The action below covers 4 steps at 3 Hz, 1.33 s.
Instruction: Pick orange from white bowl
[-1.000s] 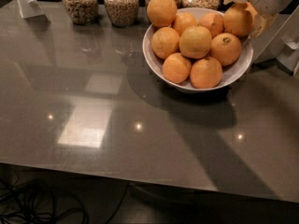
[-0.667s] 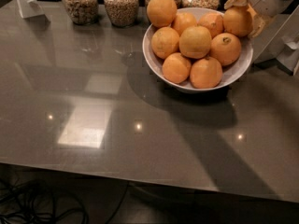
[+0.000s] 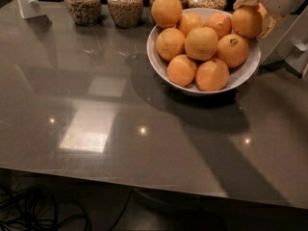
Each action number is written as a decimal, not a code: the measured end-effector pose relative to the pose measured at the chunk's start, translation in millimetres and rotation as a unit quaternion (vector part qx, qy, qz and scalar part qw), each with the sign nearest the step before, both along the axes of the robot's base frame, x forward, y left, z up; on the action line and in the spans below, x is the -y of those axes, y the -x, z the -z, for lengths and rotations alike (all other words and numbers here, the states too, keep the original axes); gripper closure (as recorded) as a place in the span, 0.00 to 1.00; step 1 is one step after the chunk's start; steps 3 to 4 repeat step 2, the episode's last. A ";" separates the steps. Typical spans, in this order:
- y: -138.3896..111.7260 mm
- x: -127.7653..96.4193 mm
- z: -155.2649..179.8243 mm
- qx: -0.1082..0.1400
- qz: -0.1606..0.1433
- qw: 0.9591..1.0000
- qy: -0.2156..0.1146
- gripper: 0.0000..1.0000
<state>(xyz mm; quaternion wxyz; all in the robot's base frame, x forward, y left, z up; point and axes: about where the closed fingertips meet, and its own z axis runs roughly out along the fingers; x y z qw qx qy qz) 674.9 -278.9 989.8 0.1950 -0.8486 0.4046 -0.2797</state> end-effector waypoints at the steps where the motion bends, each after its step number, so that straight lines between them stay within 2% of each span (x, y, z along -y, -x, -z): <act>1: 4.8 -1.9 -24.5 0.018 -0.002 0.999 -0.035 1.00; 2: 16.5 -6.3 -54.4 0.031 0.003 0.994 -0.103 1.00; 4: 16.5 -6.3 -54.4 0.031 0.003 0.994 -0.103 1.00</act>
Offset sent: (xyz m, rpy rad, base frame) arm -0.0335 0.0076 0.1045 0.3953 -0.1021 -0.0228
